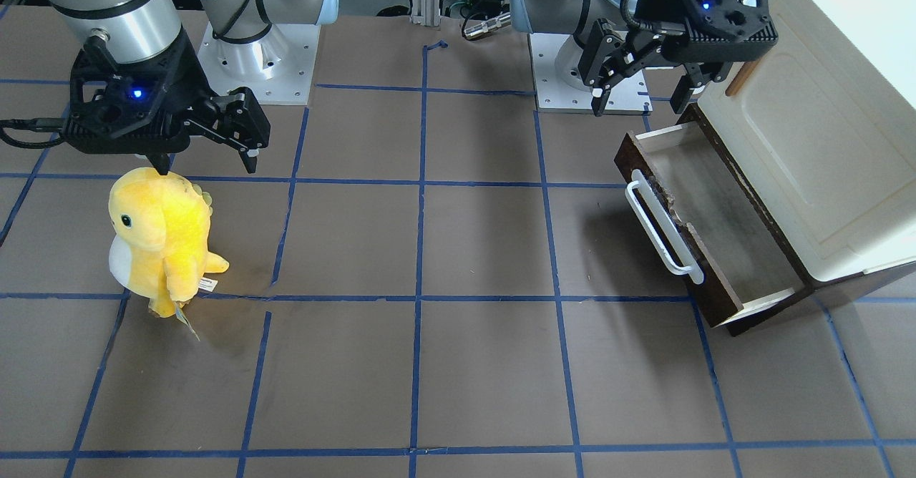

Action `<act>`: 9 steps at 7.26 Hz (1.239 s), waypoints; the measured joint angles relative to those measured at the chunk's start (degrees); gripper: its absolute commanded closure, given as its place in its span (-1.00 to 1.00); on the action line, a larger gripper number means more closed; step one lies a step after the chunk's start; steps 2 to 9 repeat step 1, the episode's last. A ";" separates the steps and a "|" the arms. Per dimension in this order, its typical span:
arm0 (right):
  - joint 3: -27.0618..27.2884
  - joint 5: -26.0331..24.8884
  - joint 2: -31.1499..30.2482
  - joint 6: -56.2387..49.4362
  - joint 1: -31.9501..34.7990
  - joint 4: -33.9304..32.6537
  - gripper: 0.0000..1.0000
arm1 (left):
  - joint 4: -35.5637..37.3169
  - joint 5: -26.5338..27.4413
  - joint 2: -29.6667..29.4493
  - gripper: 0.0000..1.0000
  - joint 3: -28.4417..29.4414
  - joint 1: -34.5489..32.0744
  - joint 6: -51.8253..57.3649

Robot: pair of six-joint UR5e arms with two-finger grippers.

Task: Pull drawer sideways

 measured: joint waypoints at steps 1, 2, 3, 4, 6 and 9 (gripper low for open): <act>0.00 0.00 0.00 0.00 0.00 0.00 -1.00 | 0.06 0.02 0.07 -0.93 -0.14 0.02 0.01; 0.00 0.00 0.00 0.00 0.00 0.00 -1.00 | 0.06 0.02 0.07 -0.93 -0.14 0.02 0.01; 0.00 0.00 0.00 0.00 0.00 0.00 -1.00 | 0.06 0.02 0.07 -0.93 -0.14 0.02 0.01; 0.00 0.00 0.00 0.00 0.00 0.00 -1.00 | 0.06 0.02 0.07 -0.93 -0.14 0.02 0.01; 0.00 0.00 0.00 0.00 0.00 0.00 -1.00 | 0.06 0.02 0.07 -0.93 -0.14 0.02 0.01; 0.00 0.00 0.00 0.00 0.00 0.00 -1.00 | 0.06 0.02 0.07 -0.93 -0.14 0.02 0.01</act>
